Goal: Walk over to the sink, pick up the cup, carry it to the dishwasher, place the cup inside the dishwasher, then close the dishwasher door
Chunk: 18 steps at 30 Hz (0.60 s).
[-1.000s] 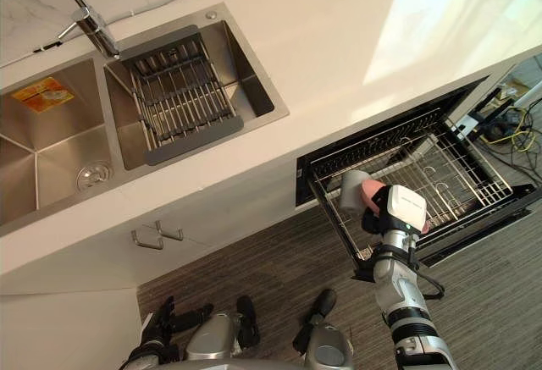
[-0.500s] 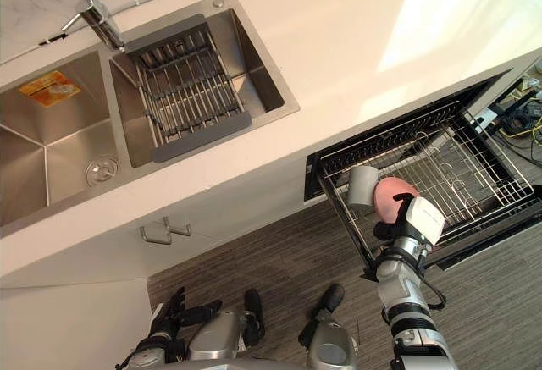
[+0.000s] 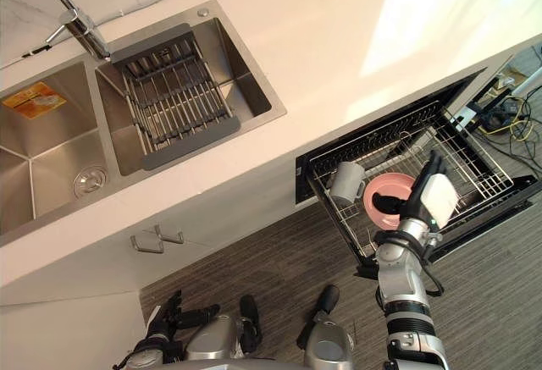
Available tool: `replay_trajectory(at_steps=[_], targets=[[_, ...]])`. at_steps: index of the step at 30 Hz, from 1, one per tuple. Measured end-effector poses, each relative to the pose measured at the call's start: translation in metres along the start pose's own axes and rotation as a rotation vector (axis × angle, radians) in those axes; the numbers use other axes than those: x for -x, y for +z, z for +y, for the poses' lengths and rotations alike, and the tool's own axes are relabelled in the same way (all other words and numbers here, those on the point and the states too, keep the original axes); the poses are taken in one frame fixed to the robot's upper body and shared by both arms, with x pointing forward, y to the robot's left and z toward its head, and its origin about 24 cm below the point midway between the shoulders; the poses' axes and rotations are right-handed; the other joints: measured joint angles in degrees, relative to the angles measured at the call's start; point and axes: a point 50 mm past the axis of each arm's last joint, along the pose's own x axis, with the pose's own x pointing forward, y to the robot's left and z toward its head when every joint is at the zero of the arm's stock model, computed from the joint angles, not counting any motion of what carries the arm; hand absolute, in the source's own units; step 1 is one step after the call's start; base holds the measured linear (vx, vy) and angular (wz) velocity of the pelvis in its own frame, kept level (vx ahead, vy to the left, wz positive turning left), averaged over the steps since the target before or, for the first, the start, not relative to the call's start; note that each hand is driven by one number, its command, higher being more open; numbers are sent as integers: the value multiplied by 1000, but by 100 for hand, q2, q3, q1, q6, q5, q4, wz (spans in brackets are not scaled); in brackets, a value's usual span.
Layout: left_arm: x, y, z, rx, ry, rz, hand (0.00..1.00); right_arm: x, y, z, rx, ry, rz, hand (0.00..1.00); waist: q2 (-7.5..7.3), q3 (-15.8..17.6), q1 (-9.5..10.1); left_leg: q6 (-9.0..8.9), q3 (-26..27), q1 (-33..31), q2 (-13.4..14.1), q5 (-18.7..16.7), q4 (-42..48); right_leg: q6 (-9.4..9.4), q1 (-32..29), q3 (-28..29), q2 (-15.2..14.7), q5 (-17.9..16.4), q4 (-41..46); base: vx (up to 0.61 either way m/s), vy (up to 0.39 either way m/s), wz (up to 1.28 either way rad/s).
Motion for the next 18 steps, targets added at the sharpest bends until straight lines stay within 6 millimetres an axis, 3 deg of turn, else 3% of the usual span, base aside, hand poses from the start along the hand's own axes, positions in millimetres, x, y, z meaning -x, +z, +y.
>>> replay_trajectory(at_steps=[3, 7, 8, 12, 14, 18], targets=[[0, -2, 3, -5, 8, 14, 100, -11, -21, -23, -105, -171, 171, 100, -95, -58, -7, -2, 13, 66, -1, -19, 61, 41, 82, 137, -31, 13, -25, -56, 62, -4], [1, -5, 5, -2, 25, 35, 100, -22, -66, -53, -174, -341, 422, 100, -119, -93, -136, 3, 153, 3, 43, -118, 312, 104, 38, 345, -46, 9, -27, -99, 37, -20], [1, -7, 6, 0, 30, 43, 100, -21, -78, -57, -204, -358, 489, 0, -104, -112, -213, 1, 197, -65, 70, -142, 376, 125, -32, 399, -38, -5, -27, -133, 22, -29], [1, -9, 4, 14, 26, 58, 100, -9, -110, -59, -350, -399, 709, 0, 43, -127, -462, 1, 360, -350, 107, -162, 526, 56, -360, 590, -33, 81, -25, -90, 15, -21], [1, -7, 1, 31, 16, 56, 100, -3, -120, -56, -450, -389, 795, 0, 154, -80, -495, 3, 432, -429, 108, -161, 553, 42, -474, 666, -39, 115, -25, -68, 16, -18], [1, -7, -11, 59, -12, 58, 100, 1, -123, -47, -680, -303, 825, 0, 470, 33, -513, -2, 472, -484, 64, -160, 506, 35, -565, 705, -73, 142, -25, -32, 13, -4]])
